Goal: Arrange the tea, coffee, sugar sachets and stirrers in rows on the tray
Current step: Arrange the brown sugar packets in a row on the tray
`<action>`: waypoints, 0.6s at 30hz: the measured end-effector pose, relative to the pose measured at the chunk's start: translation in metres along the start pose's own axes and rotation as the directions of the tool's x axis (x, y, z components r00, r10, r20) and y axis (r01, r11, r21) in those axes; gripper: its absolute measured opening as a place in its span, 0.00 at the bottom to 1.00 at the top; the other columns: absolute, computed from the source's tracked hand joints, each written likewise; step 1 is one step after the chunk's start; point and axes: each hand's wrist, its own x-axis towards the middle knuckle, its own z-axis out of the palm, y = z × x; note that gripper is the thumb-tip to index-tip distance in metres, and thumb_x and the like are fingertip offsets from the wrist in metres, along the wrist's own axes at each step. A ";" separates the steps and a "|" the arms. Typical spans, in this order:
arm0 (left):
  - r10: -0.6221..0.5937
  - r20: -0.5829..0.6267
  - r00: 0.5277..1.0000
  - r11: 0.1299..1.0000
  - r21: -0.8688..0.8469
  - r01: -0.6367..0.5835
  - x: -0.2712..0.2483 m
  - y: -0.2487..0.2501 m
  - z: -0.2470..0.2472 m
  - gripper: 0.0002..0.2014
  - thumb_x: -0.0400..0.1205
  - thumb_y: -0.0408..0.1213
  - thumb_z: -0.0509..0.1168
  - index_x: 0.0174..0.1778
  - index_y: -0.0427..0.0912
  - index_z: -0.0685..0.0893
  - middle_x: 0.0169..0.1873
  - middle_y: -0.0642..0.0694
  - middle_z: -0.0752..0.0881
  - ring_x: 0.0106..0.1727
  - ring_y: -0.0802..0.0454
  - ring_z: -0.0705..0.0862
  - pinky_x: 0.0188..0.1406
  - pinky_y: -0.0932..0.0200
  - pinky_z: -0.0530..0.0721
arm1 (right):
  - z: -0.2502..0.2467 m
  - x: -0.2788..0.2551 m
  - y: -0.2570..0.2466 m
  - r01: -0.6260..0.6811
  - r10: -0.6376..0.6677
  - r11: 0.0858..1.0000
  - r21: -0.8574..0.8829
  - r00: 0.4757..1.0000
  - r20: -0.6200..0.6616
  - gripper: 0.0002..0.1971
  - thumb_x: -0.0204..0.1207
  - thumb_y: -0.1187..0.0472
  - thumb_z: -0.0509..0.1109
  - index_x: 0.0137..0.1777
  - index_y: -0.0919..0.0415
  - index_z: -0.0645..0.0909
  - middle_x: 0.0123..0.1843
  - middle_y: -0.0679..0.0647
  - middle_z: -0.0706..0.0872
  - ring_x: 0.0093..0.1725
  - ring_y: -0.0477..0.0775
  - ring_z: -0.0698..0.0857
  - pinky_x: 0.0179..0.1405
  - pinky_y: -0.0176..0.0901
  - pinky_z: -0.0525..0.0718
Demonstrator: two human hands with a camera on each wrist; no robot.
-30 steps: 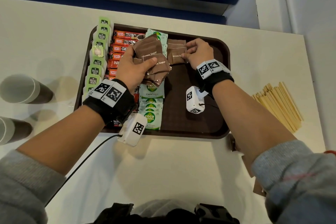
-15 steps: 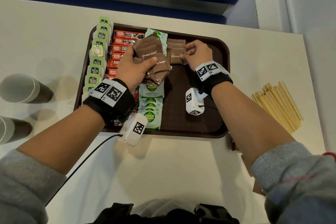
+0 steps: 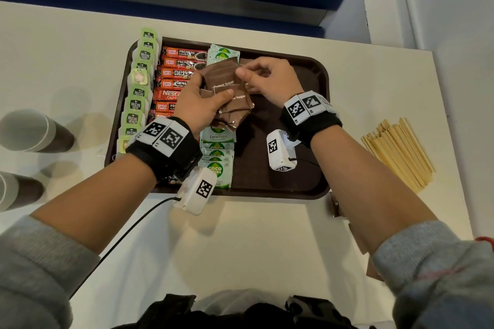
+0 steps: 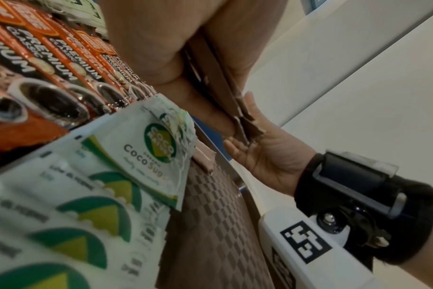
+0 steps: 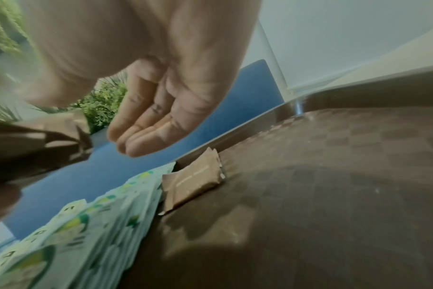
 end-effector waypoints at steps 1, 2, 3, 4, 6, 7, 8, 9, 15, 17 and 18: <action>0.005 0.012 1.000 1.000 0.025 -0.005 -0.002 0.002 0.001 0.22 0.68 0.39 0.75 0.56 0.56 0.78 0.50 0.46 0.89 0.54 0.45 0.89 0.58 0.41 0.86 | 0.000 0.000 -0.001 0.010 -0.010 1.000 0.003 1.000 0.012 0.13 0.67 0.44 0.77 0.45 0.50 0.85 0.42 0.46 0.87 0.45 0.47 0.87 0.52 0.51 0.87; 0.009 0.023 1.000 0.999 0.043 -0.010 -0.004 0.003 0.002 0.21 0.66 0.41 0.74 0.54 0.56 0.78 0.50 0.45 0.89 0.54 0.45 0.88 0.58 0.41 0.85 | 0.000 0.000 -0.003 0.023 -0.023 1.000 -0.010 1.000 0.013 0.12 0.66 0.46 0.79 0.44 0.51 0.85 0.40 0.46 0.87 0.42 0.45 0.85 0.50 0.48 0.87; 0.010 0.029 1.000 0.999 0.052 -0.011 -0.005 0.003 0.002 0.21 0.66 0.42 0.74 0.53 0.56 0.78 0.51 0.44 0.89 0.54 0.44 0.88 0.59 0.40 0.85 | 0.000 0.000 -0.005 0.036 -0.036 0.999 -0.018 0.999 0.012 0.11 0.65 0.48 0.80 0.43 0.51 0.84 0.39 0.46 0.86 0.40 0.45 0.84 0.48 0.46 0.86; 0.004 0.027 1.000 0.999 0.051 -0.005 -0.005 0.003 0.003 0.22 0.65 0.42 0.75 0.54 0.56 0.78 0.53 0.42 0.88 0.55 0.44 0.88 0.59 0.39 0.85 | 0.000 -0.001 -0.006 0.044 -0.044 0.999 -0.012 0.999 0.017 0.10 0.65 0.50 0.80 0.41 0.51 0.84 0.38 0.47 0.86 0.39 0.45 0.83 0.47 0.47 0.86; -0.007 0.016 1.000 1.000 0.024 0.007 -0.006 0.003 0.003 0.26 0.65 0.42 0.76 0.59 0.53 0.79 0.56 0.41 0.88 0.56 0.43 0.88 0.59 0.38 0.85 | -0.001 -0.001 -0.008 0.045 -0.046 0.999 0.018 0.998 0.041 0.07 0.67 0.54 0.80 0.38 0.49 0.83 0.36 0.47 0.86 0.38 0.47 0.84 0.47 0.50 0.87; -0.011 0.009 1.000 1.000 0.020 0.011 -0.005 0.002 0.003 0.27 0.64 0.42 0.77 0.59 0.52 0.79 0.56 0.41 0.88 0.56 0.43 0.88 0.59 0.38 0.85 | -0.002 -0.001 -0.008 0.044 -0.045 0.999 0.023 0.998 0.052 0.06 0.69 0.56 0.79 0.38 0.49 0.84 0.36 0.47 0.86 0.38 0.48 0.85 0.48 0.51 0.87; -0.015 0.002 1.000 1.000 0.022 0.015 -0.006 0.003 0.003 0.27 0.64 0.43 0.77 0.59 0.53 0.79 0.56 0.41 0.88 0.55 0.43 0.88 0.59 0.39 0.85 | -0.002 -0.001 -0.008 0.046 -0.048 0.999 0.021 0.997 0.062 0.05 0.70 0.58 0.78 0.38 0.50 0.84 0.36 0.48 0.86 0.39 0.49 0.85 0.50 0.52 0.88; -0.017 -0.004 1.000 0.999 0.027 0.017 -0.006 0.003 0.002 0.25 0.64 0.42 0.77 0.57 0.54 0.79 0.55 0.41 0.88 0.55 0.43 0.88 0.59 0.39 0.85 | -0.003 -0.001 -0.008 0.046 -0.048 0.999 0.023 0.996 0.069 0.04 0.71 0.60 0.77 0.39 0.51 0.85 0.36 0.48 0.87 0.40 0.51 0.86 0.51 0.54 0.88; -0.030 -0.060 0.998 0.998 0.052 0.033 -0.004 0.000 -0.001 0.13 0.74 0.33 0.75 0.46 0.50 0.78 0.48 0.39 0.89 0.52 0.38 0.88 0.56 0.36 0.86 | -0.010 -0.004 -0.007 0.028 -0.027 0.999 0.042 1.000 -0.011 0.10 0.75 0.64 0.72 0.55 0.63 0.87 0.45 0.54 0.89 0.40 0.41 0.86 0.49 0.36 0.85; -0.037 -0.068 0.997 0.997 0.058 0.041 -0.003 -0.001 -0.002 0.12 0.75 0.32 0.74 0.44 0.48 0.77 0.43 0.42 0.88 0.48 0.39 0.88 0.54 0.37 0.86 | -0.013 -0.004 -0.004 0.035 -0.036 0.999 -0.007 0.998 -0.060 0.10 0.76 0.61 0.72 0.55 0.62 0.88 0.46 0.51 0.89 0.45 0.43 0.86 0.54 0.37 0.83; -0.037 -0.071 0.997 0.997 0.063 0.042 -0.003 -0.001 -0.003 0.12 0.76 0.31 0.73 0.44 0.48 0.76 0.42 0.43 0.88 0.46 0.40 0.88 0.54 0.38 0.86 | -0.014 -0.004 -0.003 0.026 -0.026 1.000 -0.002 0.997 -0.071 0.09 0.76 0.61 0.71 0.54 0.61 0.87 0.47 0.51 0.89 0.48 0.46 0.86 0.56 0.39 0.83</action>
